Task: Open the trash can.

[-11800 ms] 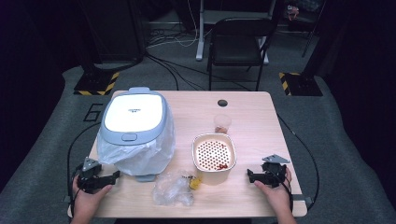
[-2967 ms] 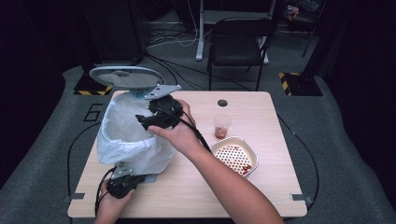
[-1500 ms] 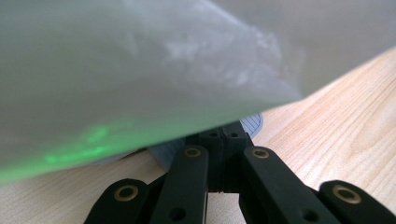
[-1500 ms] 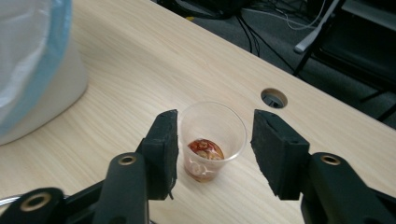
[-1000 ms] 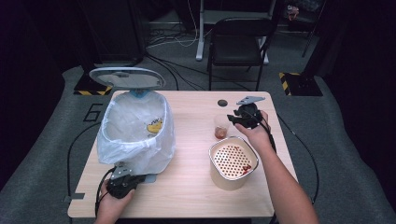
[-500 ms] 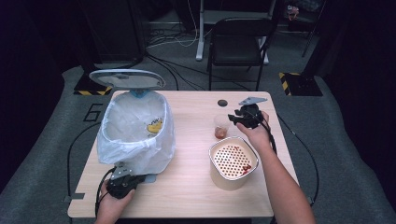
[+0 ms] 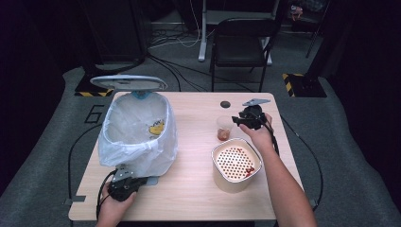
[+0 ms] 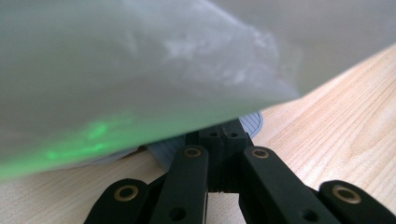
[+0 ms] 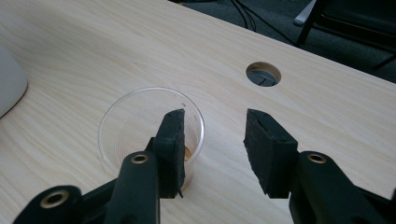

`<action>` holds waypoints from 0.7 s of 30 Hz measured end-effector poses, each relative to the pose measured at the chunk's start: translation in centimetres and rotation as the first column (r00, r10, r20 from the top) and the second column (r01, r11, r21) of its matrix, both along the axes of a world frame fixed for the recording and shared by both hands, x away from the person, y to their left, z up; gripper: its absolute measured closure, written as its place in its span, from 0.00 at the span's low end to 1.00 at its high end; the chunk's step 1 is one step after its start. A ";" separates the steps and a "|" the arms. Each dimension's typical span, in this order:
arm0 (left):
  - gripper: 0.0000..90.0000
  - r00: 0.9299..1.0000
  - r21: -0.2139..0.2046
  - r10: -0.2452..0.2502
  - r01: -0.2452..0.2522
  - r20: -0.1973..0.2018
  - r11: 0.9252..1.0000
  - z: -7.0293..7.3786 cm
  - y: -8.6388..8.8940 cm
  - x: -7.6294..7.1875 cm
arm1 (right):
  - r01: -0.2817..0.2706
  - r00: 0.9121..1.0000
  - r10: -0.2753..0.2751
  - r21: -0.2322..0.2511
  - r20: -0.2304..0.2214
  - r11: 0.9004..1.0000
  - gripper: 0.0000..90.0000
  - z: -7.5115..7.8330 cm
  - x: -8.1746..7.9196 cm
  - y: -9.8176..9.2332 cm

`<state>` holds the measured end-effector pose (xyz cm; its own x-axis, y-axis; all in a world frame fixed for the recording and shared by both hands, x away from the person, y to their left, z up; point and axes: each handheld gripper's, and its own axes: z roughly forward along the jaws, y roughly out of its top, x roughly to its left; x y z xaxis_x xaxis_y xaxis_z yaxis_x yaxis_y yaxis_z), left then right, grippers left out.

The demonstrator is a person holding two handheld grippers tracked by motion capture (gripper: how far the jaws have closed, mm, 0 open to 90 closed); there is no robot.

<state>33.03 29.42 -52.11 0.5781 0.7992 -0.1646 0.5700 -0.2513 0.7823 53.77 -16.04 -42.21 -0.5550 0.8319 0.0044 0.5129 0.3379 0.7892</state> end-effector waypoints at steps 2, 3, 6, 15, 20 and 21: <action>1.00 1.000 -0.001 -0.003 0.003 0.001 1.000 0.0 0.0 0.0 | -0.008 1.000 0.008 -0.006 0.004 1.000 0.64 -0.1 0.2 0.1; 1.00 1.000 -0.001 -0.006 0.006 0.003 1.000 0.0 0.0 0.0 | -0.004 1.000 0.003 -0.004 -0.003 1.000 0.64 -0.1 0.2 0.2; 1.00 1.000 0.000 -0.005 0.005 0.002 1.000 0.0 0.0 0.0 | -0.003 1.000 0.003 -0.005 -0.005 1.000 0.64 -0.3 0.4 0.3; 1.00 1.000 0.007 -0.009 0.009 0.006 1.000 0.0 0.0 -0.1 | -0.010 0.999 0.010 -0.005 -0.031 1.000 0.66 -1.0 0.9 0.5; 1.00 1.000 0.006 -0.009 0.009 0.005 1.000 0.0 0.0 0.0 | -0.023 0.998 0.021 -0.019 -0.066 1.000 0.70 -1.6 1.2 0.6; 1.00 1.000 0.006 -0.008 0.008 0.005 1.000 0.0 0.0 -0.1 | -0.027 0.997 0.026 -0.016 -0.068 0.999 0.72 -1.6 1.2 0.5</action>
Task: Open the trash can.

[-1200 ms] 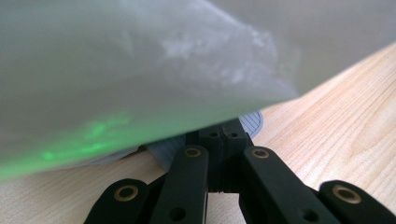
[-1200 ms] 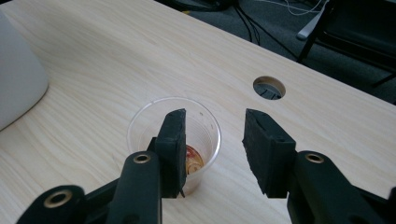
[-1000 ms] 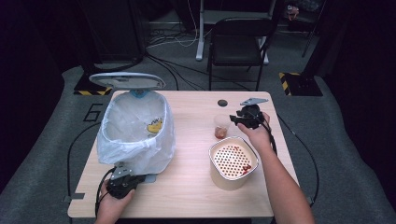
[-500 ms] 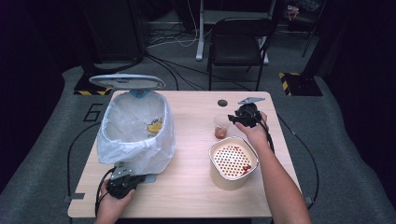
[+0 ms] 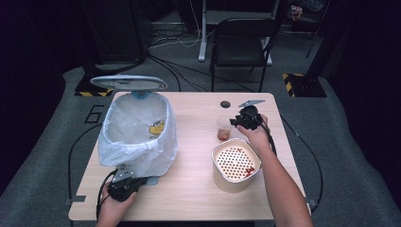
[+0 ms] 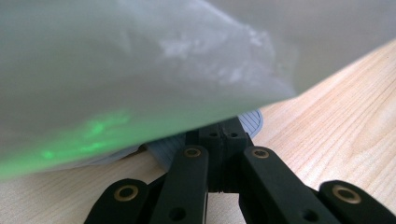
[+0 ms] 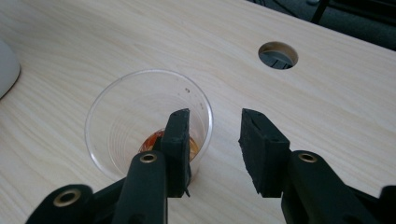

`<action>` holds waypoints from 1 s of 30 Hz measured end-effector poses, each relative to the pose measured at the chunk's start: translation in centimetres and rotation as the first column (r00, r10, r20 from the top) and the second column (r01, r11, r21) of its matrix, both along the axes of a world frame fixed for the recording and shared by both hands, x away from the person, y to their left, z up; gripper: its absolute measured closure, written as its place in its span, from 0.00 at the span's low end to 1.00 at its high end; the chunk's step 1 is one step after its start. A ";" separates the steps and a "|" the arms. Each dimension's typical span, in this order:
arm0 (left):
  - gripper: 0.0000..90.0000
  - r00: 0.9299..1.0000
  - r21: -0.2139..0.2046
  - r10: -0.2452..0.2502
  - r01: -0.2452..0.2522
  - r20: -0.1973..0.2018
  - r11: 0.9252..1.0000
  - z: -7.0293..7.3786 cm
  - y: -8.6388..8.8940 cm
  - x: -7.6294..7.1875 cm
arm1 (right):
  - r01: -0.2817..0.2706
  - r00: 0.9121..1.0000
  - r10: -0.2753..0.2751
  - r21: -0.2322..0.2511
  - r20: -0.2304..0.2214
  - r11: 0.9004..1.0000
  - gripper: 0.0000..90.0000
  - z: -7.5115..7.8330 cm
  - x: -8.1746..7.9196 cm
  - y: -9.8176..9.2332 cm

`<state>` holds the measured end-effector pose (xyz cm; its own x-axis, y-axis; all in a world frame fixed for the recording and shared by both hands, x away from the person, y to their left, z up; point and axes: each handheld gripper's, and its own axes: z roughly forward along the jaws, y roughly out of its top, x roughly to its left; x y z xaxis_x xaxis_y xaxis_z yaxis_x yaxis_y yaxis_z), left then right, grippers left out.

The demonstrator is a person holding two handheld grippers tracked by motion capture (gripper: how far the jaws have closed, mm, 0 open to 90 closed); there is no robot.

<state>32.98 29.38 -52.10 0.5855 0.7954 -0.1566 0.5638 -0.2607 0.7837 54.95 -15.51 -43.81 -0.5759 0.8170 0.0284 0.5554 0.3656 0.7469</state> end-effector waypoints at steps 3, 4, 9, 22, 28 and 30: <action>1.00 1.000 -0.007 0.021 -0.021 -0.004 1.000 0.0 -0.1 -0.1 | -0.014 1.000 0.014 0.010 -0.012 1.000 0.75 -0.1 -0.1 -0.1; 1.00 1.000 -0.006 0.018 -0.018 -0.003 1.000 0.0 -0.1 -0.1 | -0.017 1.000 0.017 0.006 -0.018 1.000 0.76 -0.2 -0.1 -0.1; 1.00 1.000 0.004 0.004 -0.004 0.002 1.000 0.0 0.0 0.0 | -0.027 0.999 0.027 0.003 -0.034 1.000 0.83 -0.4 -0.1 0.0; 1.00 1.000 0.006 0.007 -0.007 0.001 1.000 0.0 -0.1 -0.1 | -0.024 0.997 0.024 0.004 -0.069 1.000 0.94 -0.2 -0.3 -0.3; 1.00 1.000 0.010 0.004 -0.004 0.006 1.000 0.0 -0.1 -0.1 | 0.012 0.997 -0.011 0.013 -0.075 1.000 0.95 0.1 -0.7 -2.0; 1.00 1.000 0.011 0.001 -0.001 0.006 1.000 0.0 -0.1 0.0 | 0.018 0.996 -0.017 0.015 -0.084 1.000 0.95 0.1 -0.8 -2.3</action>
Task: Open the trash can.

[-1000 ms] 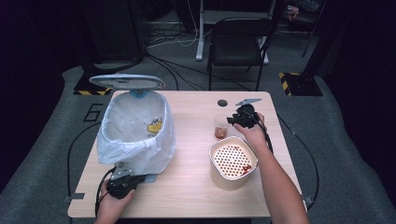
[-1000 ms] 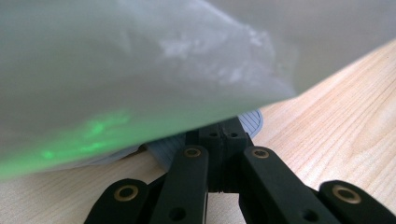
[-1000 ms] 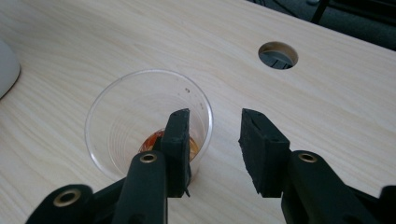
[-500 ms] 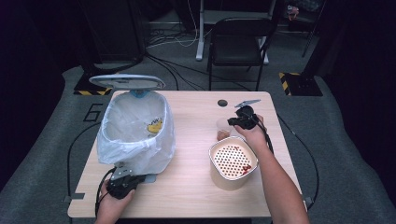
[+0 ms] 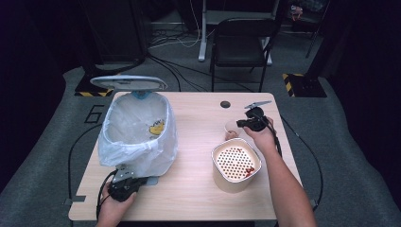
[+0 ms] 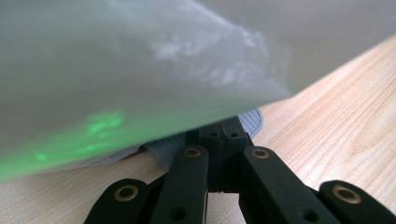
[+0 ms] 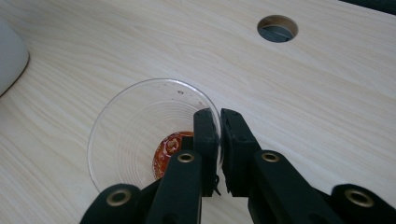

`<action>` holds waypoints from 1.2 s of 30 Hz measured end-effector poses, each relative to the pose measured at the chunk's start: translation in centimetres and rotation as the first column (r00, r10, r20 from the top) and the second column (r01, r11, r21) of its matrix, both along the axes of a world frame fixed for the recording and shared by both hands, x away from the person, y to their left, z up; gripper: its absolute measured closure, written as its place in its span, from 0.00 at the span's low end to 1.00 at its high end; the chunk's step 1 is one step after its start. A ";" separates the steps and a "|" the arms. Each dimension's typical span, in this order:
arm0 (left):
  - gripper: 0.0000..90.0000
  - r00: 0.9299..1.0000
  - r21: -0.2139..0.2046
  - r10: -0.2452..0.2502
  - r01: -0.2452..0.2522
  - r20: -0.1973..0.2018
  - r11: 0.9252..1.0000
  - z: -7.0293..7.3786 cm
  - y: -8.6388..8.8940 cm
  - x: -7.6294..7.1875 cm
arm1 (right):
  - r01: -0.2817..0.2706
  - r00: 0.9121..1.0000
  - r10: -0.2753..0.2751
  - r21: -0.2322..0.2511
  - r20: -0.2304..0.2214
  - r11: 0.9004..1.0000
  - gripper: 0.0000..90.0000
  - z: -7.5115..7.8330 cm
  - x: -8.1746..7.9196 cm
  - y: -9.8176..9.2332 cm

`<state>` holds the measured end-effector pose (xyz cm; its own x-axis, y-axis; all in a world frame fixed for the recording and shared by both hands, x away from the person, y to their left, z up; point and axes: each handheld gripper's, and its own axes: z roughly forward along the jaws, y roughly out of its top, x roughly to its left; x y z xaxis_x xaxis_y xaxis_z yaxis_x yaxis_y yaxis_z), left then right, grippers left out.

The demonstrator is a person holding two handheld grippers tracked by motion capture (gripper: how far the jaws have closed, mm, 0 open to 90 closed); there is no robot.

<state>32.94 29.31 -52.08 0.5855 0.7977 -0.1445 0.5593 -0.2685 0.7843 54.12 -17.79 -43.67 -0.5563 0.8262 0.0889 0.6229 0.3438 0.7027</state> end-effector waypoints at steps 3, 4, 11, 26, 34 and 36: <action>1.00 1.000 -0.008 0.023 -0.023 -0.006 1.000 0.0 -0.1 -0.1 | 0.021 1.000 -0.021 -0.007 -0.005 1.000 0.95 0.2 -0.7 -1.5; 1.00 1.000 -0.007 0.018 -0.018 -0.006 1.000 0.0 -0.1 0.0 | 0.025 1.000 -0.025 -0.007 -0.009 1.000 0.95 0.2 -0.9 -1.8; 1.00 1.000 0.000 0.000 0.000 -0.002 1.000 0.0 0.0 0.0 | 0.059 0.998 -0.059 -0.001 -0.014 0.998 0.96 0.3 -3.0 -4.5; 1.00 1.000 -0.001 -0.001 0.001 -0.005 1.000 0.0 0.0 0.1 | 0.098 0.993 -0.098 -0.005 -0.060 0.995 0.96 0.4 -8.3 -8.5; 1.00 1.000 0.001 -0.001 0.001 -0.010 1.000 0.1 0.0 0.1 | 0.142 0.987 -0.140 0.010 -0.073 0.990 0.94 0.1 -10.0 -9.0; 1.00 1.000 0.003 -0.002 0.002 -0.009 1.000 0.1 0.0 0.1 | 0.140 0.988 -0.138 0.017 -0.062 0.990 0.90 0.0 -10.0 -9.1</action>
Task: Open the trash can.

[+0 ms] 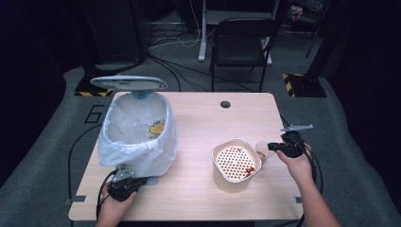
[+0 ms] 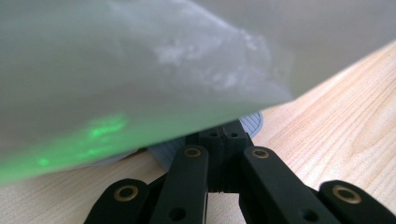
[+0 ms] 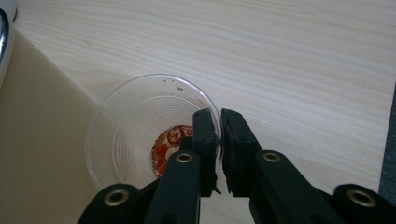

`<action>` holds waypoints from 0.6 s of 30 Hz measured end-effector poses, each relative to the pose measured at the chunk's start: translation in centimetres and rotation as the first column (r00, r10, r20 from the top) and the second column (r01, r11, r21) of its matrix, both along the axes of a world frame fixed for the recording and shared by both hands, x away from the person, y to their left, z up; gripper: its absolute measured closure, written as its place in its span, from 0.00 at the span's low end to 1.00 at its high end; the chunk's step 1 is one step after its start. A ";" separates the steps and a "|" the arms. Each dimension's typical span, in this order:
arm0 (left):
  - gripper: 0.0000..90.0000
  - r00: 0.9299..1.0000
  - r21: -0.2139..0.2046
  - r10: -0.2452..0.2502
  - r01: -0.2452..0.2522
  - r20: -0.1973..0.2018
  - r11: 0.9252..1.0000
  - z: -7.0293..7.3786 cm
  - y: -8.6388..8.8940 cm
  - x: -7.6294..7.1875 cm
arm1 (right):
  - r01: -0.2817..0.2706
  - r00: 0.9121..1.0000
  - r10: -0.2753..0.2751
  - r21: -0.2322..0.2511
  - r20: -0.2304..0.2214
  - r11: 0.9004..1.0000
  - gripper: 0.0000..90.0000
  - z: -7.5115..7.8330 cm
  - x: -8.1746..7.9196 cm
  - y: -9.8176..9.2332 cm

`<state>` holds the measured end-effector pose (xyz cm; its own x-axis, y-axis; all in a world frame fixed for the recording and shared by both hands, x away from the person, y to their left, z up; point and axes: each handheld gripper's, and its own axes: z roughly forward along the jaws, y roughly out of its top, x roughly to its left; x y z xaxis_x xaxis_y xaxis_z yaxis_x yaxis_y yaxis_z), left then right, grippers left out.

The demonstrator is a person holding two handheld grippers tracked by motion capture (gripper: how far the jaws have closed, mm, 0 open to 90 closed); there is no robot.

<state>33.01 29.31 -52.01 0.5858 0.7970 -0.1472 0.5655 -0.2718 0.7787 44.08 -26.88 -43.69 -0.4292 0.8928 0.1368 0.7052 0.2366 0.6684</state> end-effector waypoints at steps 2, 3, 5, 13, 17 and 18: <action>1.00 1.000 -0.002 0.002 -0.002 0.000 1.000 0.0 0.0 0.0 | 0.006 1.000 -0.006 0.005 0.009 1.000 0.82 -0.1 -0.1 0.0; 1.00 1.000 -0.002 0.001 -0.001 0.001 1.000 0.0 0.0 0.0 | 0.009 1.000 -0.010 0.014 0.011 1.000 0.80 -0.1 -0.1 0.0; 1.00 1.000 -0.005 0.001 -0.001 0.003 1.000 0.0 0.0 0.0 | 0.005 1.000 -0.005 0.018 0.021 1.000 0.74 -0.2 -0.2 0.1; 1.00 1.000 -0.002 0.002 -0.002 -0.001 1.000 0.0 0.0 0.0 | 0.013 0.992 -0.016 0.023 0.124 1.000 0.42 0.9 -1.4 0.2; 1.00 1.000 -0.004 0.004 -0.004 0.002 1.000 0.0 -0.1 0.0 | -0.006 0.987 0.004 0.012 0.162 1.000 0.30 1.1 -2.4 0.3; 1.00 1.000 -0.004 0.004 -0.004 0.002 1.000 0.0 -0.1 0.0 | -0.006 0.987 0.004 0.012 0.162 1.000 0.30 1.1 -2.4 0.3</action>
<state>32.98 29.25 -52.03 0.5826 0.7990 -0.1489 0.5649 -0.2664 0.7809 41.65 -26.57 -42.56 -0.4513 0.8891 0.0760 0.5858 0.2309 0.7768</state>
